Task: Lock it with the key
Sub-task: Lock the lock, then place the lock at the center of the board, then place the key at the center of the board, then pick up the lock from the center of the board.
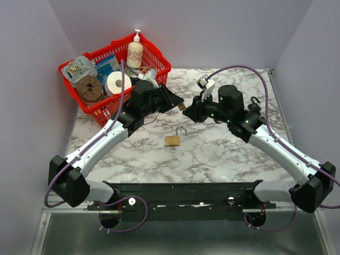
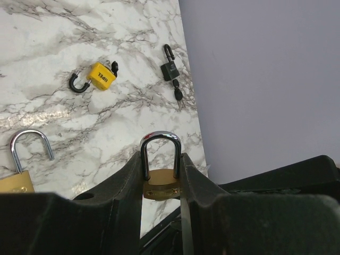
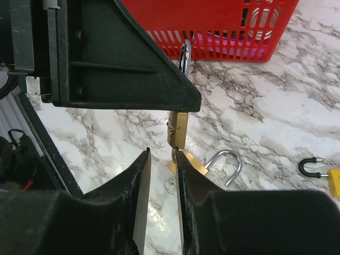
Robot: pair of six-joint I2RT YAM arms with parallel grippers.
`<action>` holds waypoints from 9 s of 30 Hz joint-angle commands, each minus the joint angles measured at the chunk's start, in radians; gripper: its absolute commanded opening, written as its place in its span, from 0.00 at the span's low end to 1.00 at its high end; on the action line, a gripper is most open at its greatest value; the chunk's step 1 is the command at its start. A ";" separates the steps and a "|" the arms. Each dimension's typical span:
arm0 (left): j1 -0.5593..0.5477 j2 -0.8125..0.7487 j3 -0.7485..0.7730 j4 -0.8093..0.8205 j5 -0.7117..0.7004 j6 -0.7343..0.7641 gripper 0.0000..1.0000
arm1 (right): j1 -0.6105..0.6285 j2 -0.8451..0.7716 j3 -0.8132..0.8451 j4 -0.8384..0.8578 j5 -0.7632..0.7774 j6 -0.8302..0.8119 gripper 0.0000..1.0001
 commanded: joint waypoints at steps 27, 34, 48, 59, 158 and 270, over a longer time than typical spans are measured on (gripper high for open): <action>0.018 -0.038 0.009 0.018 0.026 -0.025 0.00 | -0.057 -0.011 -0.004 -0.043 -0.112 0.045 0.40; 0.018 -0.033 0.018 0.015 0.037 -0.030 0.00 | -0.057 0.041 0.020 -0.017 -0.140 0.065 0.41; 0.016 -0.027 0.012 0.001 0.042 -0.027 0.00 | -0.057 0.071 0.045 0.020 -0.156 0.069 0.32; 0.018 -0.018 0.007 -0.011 0.034 -0.017 0.00 | -0.057 0.063 0.036 0.038 -0.148 0.066 0.15; 0.376 -0.524 -0.205 -0.376 -0.006 0.595 0.99 | 0.165 0.464 0.086 0.024 -0.194 0.193 0.01; 0.802 -0.476 -0.151 -0.276 0.055 0.519 0.99 | 0.282 0.741 0.166 -0.175 0.622 0.532 1.00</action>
